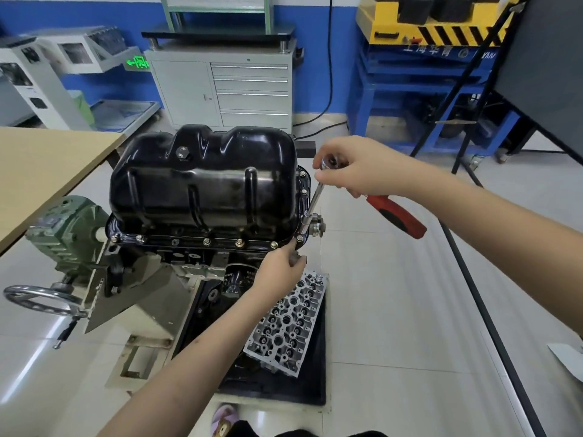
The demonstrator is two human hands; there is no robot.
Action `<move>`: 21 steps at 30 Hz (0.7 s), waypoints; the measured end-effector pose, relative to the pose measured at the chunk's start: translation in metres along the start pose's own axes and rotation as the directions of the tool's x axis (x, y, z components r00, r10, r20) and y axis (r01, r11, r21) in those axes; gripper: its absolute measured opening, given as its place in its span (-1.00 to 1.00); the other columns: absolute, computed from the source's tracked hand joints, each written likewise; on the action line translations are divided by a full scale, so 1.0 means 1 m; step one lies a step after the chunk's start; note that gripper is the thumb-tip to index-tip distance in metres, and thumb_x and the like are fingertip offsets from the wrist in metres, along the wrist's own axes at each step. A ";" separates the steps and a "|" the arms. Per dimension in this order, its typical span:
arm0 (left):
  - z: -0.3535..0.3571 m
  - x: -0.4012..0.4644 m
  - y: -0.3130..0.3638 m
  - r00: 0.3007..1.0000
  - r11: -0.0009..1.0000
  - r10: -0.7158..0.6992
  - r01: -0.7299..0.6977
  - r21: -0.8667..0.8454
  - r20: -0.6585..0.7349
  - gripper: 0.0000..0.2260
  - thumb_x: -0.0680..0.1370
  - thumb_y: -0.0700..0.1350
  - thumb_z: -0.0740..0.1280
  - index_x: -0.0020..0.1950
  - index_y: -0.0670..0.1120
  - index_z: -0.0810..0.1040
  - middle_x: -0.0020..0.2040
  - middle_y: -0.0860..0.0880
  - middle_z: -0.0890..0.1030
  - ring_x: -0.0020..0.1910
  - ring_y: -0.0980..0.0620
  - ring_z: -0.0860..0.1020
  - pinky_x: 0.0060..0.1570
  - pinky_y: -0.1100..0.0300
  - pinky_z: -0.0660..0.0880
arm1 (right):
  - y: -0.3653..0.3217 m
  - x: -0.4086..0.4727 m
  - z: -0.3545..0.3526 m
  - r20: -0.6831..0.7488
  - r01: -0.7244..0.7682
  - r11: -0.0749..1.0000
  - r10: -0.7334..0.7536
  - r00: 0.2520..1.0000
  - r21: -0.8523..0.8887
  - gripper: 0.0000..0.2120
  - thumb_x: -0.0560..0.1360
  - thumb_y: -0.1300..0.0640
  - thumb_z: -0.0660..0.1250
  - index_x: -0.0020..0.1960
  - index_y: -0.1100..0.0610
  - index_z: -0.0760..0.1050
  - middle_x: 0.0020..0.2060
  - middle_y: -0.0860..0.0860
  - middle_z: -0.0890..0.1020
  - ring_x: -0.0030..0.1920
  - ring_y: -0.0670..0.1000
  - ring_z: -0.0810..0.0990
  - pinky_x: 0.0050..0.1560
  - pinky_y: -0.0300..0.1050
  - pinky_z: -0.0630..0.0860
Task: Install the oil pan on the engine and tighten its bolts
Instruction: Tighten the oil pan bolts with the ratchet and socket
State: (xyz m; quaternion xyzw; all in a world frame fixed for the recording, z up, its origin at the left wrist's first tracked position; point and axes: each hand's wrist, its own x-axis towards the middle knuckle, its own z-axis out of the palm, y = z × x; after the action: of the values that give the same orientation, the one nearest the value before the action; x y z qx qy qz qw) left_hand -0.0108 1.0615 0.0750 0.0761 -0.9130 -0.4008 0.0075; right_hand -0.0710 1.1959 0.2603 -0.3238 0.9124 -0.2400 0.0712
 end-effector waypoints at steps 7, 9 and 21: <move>-0.003 -0.013 -0.001 0.992 0.914 -0.083 0.112 -0.391 0.090 -0.60 0.57 -0.18 0.22 0.41 -0.15 0.31 -0.28 -0.09 0.47 -0.38 0.08 0.41 -0.25 0.24 0.50 | -0.004 0.008 0.014 0.032 0.036 0.998 -0.038 0.999 0.056 -0.81 0.50 0.10 0.25 0.06 0.17 0.47 -0.33 -0.07 0.41 -0.60 -0.23 0.40 -0.56 -0.45 0.34; -0.006 -0.014 -0.004 0.997 0.934 -0.074 0.080 -0.347 0.030 -0.66 0.56 -0.16 0.23 0.34 -0.15 0.41 -0.27 -0.05 0.51 -0.34 0.09 0.45 -0.17 0.17 0.51 | -0.008 0.010 0.018 0.042 0.050 0.998 -0.052 0.998 0.048 -0.80 0.51 0.09 0.25 0.07 0.17 0.47 -0.32 -0.08 0.40 -0.58 -0.21 0.42 -0.56 -0.45 0.33; -0.016 0.004 0.004 0.988 0.978 -0.083 0.056 -0.200 -0.130 -0.73 0.55 -0.15 0.22 0.23 -0.15 0.52 -0.33 0.02 0.55 -0.40 0.06 0.51 -0.40 0.32 0.42 | -0.001 0.012 0.022 0.037 0.111 0.981 -0.106 0.994 -0.157 -0.84 0.50 0.08 0.26 0.04 0.10 0.50 -0.29 -0.15 0.44 -0.33 -0.16 0.40 -0.36 -0.45 0.31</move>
State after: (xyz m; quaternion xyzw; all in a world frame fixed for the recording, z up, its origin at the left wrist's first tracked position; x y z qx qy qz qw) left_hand -0.0141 1.0519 0.0885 0.1346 -0.8633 -0.4822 0.0638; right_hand -0.0734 1.1792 0.2414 -0.3813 0.9085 -0.1652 0.0450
